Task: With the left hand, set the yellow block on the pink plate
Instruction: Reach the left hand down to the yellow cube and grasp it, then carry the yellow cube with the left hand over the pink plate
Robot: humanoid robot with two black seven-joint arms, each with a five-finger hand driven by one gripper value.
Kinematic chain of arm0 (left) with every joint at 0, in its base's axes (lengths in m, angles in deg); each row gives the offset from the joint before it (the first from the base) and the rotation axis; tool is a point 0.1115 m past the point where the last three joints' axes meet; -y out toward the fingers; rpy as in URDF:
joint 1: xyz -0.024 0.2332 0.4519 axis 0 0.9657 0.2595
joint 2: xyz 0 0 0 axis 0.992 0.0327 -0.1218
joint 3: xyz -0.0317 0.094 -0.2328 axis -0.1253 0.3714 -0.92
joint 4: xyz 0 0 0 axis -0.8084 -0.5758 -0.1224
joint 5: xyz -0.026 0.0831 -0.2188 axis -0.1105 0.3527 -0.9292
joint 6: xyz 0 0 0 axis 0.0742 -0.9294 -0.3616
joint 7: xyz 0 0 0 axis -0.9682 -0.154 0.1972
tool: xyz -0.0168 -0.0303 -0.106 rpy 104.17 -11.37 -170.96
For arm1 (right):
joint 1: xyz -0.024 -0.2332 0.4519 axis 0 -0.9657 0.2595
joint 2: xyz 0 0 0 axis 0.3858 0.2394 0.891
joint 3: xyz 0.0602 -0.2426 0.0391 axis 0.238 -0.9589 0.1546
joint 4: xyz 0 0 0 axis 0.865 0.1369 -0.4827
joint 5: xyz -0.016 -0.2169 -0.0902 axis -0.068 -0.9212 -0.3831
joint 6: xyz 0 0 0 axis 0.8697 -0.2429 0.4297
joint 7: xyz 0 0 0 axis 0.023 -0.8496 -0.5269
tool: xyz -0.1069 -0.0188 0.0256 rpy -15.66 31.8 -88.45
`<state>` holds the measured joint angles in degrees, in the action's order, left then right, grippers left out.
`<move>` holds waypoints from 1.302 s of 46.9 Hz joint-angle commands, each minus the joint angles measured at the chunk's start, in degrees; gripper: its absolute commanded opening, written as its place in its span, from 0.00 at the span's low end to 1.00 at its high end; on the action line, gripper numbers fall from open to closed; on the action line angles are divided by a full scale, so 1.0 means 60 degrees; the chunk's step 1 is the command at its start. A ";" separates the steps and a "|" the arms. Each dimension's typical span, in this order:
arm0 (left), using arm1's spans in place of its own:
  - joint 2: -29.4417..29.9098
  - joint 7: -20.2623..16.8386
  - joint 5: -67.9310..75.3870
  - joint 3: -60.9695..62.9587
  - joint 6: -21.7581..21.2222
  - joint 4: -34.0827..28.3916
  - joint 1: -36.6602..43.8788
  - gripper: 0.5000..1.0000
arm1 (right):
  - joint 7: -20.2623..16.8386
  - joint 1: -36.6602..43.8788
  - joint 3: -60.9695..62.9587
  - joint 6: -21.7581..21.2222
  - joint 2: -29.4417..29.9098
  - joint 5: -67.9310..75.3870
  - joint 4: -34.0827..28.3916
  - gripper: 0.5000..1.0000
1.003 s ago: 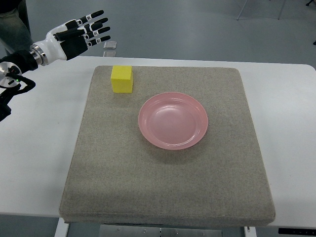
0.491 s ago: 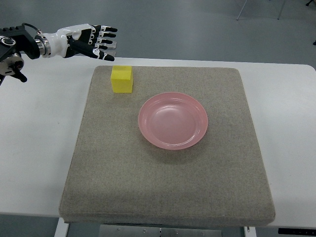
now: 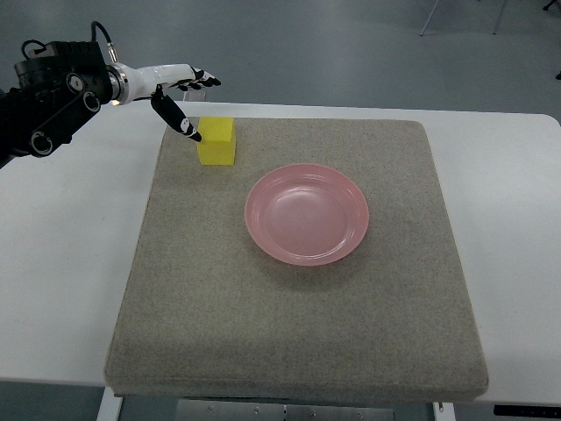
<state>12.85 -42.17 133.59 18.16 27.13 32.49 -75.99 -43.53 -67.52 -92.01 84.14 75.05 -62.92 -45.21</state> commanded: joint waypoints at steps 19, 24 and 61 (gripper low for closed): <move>-0.0668 0.0005 0.0996 0.0665 -0.0297 -0.0137 0.0016 0.98 | 0.0001 -0.0007 -0.0009 0.0001 0.0000 0.0000 0.0008 0.85; -0.0711 0.0005 0.1084 0.0680 -0.0648 -0.0167 0.0016 0.98 | 0.0001 0.0007 -0.0008 -0.0013 0.0000 0.0000 0.0008 0.85; -0.0961 0.0020 0.1333 0.1090 -0.0986 -0.0474 0.0001 0.20 | 0.0001 0.0007 -0.0009 0.0001 0.0000 0.0000 0.0008 0.85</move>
<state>7.26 -42.06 141.57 24.70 21.20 29.71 -75.89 -43.53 -67.50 -92.01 84.15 75.05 -62.91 -45.21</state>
